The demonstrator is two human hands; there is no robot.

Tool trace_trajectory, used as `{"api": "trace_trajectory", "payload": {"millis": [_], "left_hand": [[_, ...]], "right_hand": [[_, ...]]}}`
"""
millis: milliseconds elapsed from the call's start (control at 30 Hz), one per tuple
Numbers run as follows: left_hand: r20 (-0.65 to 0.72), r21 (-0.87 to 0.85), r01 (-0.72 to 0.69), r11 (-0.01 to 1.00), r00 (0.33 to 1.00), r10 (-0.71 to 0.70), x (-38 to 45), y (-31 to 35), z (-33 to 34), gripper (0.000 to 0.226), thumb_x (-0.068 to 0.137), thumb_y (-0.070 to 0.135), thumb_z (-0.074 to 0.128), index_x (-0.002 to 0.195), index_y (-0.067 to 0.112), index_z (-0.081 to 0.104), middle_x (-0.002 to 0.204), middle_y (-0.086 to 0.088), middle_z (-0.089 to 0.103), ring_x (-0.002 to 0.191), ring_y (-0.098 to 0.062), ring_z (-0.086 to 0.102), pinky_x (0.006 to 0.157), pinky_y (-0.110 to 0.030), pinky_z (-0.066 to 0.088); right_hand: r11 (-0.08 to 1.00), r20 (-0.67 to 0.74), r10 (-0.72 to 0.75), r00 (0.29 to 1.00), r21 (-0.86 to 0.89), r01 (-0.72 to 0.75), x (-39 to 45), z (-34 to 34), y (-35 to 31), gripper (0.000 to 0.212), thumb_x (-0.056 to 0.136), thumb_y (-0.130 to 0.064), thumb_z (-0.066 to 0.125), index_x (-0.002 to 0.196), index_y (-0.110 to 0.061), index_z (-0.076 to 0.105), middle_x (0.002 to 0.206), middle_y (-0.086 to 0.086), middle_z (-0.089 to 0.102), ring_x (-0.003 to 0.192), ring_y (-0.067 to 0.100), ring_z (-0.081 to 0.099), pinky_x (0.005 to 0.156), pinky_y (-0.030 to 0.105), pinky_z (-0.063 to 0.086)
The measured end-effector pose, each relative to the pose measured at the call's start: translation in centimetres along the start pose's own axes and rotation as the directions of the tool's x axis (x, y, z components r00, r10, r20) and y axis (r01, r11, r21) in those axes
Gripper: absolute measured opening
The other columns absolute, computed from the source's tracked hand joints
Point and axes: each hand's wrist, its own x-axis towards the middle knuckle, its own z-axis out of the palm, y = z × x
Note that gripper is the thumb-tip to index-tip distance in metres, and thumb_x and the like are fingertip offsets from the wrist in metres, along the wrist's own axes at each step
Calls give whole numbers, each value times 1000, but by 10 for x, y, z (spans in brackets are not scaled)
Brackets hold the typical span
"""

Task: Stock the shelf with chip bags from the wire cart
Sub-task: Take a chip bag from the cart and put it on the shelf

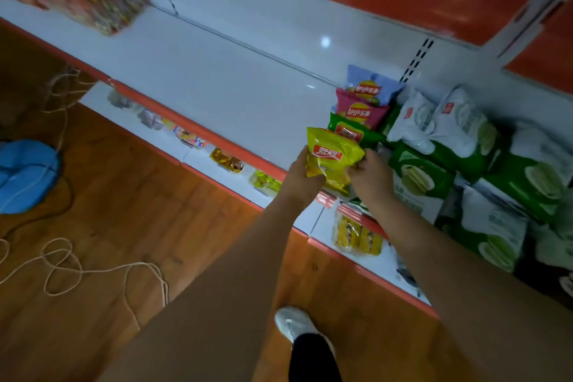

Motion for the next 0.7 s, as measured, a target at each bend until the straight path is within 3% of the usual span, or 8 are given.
{"api": "trace_trajectory", "payload": {"millis": [67,167,233,367,467,533,600,700], "left_hand": [[11,61,18,998,1000,-18,1,-2,-4,63,88,1,56,146,20,39,128,-5,61,115,-22,58,91,-30,45],[2,132,89,987,996,-90,-9,0,-15,82,94,14,59,158,22,9,158,-11,33,137,-29,44,91,-27,39],[-49,145,117,983,993,-111,-20,-1,-27,82,97,16,57,159,21,4,161,-11,27,138,-28,44,89,-24,38],[-180,168,125,978,979,-94,-68,-2,-58,79,97,19,56,159,21,7,156,-14,35,135,-29,46,99,-32,42],[-313,102,140,985,944,-102,-128,-14,-94,77,95,20,58,158,23,14,151,-14,39,125,-37,54,98,-39,47],[-424,65,148,987,899,-107,-184,-34,-119,74,95,22,59,157,20,18,151,-11,41,128,-33,53,104,-39,44],[-538,10,152,988,834,-123,-251,-70,-139,73,96,24,60,156,17,20,148,-3,43,134,-25,48,109,-37,40],[-669,-164,216,962,692,-270,-375,-134,-152,73,96,33,58,157,22,18,157,-5,34,140,-25,42,113,-38,37]], "right_hand": [[1000,6,26,1000,-7,-26,1,3,-1,25,80,-8,73,96,-14,56,110,16,64,95,29,64,78,30,47],[998,-78,54,995,-36,-57,-12,-3,-9,57,78,-14,79,126,-6,51,132,20,53,111,35,59,86,36,49],[998,-164,21,986,-58,-31,-29,-3,-18,77,79,-16,78,142,-2,37,142,21,45,126,36,50,97,40,45],[985,-233,-100,967,-157,64,-74,7,-40,81,87,-23,69,149,2,23,154,22,27,143,36,25,113,41,28],[964,-128,-210,969,-191,184,-119,31,-70,74,89,-26,66,145,6,31,150,28,32,139,40,30,112,44,29],[930,-16,-330,944,-180,322,-163,56,-93,67,87,-24,67,139,8,40,141,31,42,133,43,39,110,45,33],[858,128,-465,876,-178,482,-221,88,-114,59,87,-26,66,134,5,46,131,28,52,123,43,48,103,46,41],[708,405,-593,696,-149,690,-334,138,-133,57,89,-36,62,136,-6,48,125,23,58,115,39,56,95,45,48]]}}
